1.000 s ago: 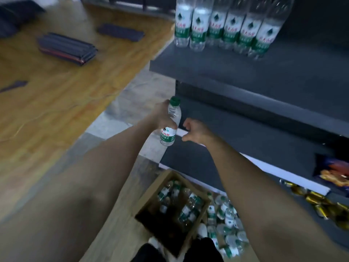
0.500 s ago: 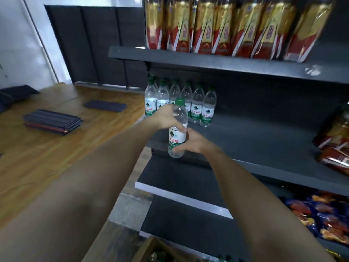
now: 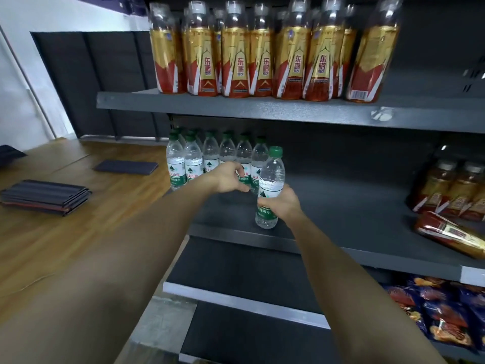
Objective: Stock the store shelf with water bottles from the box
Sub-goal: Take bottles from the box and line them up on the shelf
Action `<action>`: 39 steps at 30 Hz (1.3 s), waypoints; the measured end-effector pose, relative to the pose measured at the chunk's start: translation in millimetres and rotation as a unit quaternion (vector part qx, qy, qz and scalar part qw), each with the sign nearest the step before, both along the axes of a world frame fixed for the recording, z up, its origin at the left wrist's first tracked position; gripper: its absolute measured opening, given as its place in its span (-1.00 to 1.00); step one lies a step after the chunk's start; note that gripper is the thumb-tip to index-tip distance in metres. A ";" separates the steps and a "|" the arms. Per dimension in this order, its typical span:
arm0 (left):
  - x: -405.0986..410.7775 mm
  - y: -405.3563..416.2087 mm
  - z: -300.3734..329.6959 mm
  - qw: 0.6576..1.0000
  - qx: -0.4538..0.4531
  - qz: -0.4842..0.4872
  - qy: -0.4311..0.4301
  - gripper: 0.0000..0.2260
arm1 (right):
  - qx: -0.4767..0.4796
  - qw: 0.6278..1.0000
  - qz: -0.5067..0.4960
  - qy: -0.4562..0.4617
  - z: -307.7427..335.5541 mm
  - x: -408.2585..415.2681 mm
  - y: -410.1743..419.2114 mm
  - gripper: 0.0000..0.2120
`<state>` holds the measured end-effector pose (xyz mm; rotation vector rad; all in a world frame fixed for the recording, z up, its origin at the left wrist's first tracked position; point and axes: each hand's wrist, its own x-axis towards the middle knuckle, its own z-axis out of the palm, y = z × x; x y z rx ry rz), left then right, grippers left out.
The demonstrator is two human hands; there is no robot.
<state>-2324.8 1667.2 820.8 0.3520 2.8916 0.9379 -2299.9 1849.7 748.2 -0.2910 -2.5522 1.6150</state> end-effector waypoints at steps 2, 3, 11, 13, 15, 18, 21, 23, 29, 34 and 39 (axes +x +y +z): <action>-11.6 7.7 -8.1 1.000 -0.019 0.008 0.012 -0.67 | -0.018 1.000 -0.022 0.006 0.6 -6.1 15.4 -0.34; -17.4 12.0 -11.5 1.000 -0.027 0.009 0.013 -0.69 | -0.023 0.999 -0.031 0.007 -0.3 -10.7 23.2 -0.39; -58.1 43.4 -33.1 0.995 -0.090 0.029 0.032 -0.79 | -0.065 0.998 -0.010 -0.005 -19.8 -64.8 65.3 -0.34; -66.5 49.1 -37.9 0.992 -0.113 0.028 0.037 -0.80 | -0.064 0.998 -0.005 -0.005 -27.7 -79.8 69.6 -0.30; -74.9 52.9 -41.9 0.990 -0.133 0.025 0.040 -0.81 | -0.046 0.999 0.001 -0.008 -34.0 -94.1 72.2 -0.30; -88.5 55.2 -45.8 0.988 -0.147 0.027 0.045 -0.83 | -0.028 1.000 0.003 -0.004 -31.5 -107.8 73.1 -0.37; -101.8 56.6 -50.1 0.986 -0.154 0.036 0.048 -0.85 | -0.007 1.000 0.005 0.015 -31.9 -123.5 75.3 -0.41; -109.1 57.8 -52.3 0.985 -0.161 0.037 0.049 -0.85 | 0.008 1.000 0.004 0.022 -32.6 -134.4 76.0 -0.39; -119.2 63.4 -55.4 0.980 -0.190 0.031 0.052 -0.91 | -0.005 0.999 0.037 -0.003 -27.0 -158.9 77.9 -0.45; -121.8 68.1 -52.9 0.979 -0.196 0.023 0.055 -0.88 | -0.019 0.996 0.085 0.015 2.6 -171.3 87.2 -0.38; -122.6 71.2 -39.9 0.979 -0.192 0.020 0.059 -0.80 | 0.083 0.989 0.123 0.007 30.6 -180.8 93.7 -0.18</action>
